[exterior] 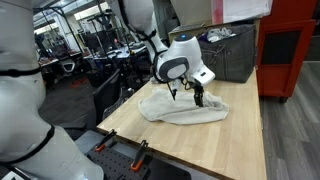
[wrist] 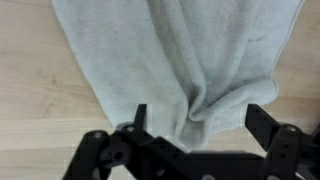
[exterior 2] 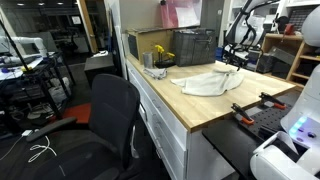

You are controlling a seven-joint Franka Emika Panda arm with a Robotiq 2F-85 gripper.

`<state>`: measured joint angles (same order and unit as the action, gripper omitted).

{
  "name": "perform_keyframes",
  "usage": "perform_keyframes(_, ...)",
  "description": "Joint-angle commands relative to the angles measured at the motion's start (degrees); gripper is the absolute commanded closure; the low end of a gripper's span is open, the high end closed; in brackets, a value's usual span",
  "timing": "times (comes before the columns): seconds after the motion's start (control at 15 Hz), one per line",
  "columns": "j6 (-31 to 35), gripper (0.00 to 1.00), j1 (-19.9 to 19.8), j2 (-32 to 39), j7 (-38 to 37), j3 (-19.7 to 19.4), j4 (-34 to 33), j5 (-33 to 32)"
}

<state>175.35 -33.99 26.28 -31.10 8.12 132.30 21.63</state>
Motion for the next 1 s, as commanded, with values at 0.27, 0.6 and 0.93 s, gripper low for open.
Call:
perform_keyframes(0.27, -14.6, 0.00, -6.8, 5.1, 22.5, -3.7, -3.1, 1.4)
perform_keyframes(0.6, -17.9, 0.00, -7.8, 8.0, 29.8, -2.3, -7.0, 4.8)
perform_keyframes(0.93, -20.1, 0.00, -8.7, 9.2, 33.7, -0.5, -9.5, 10.7)
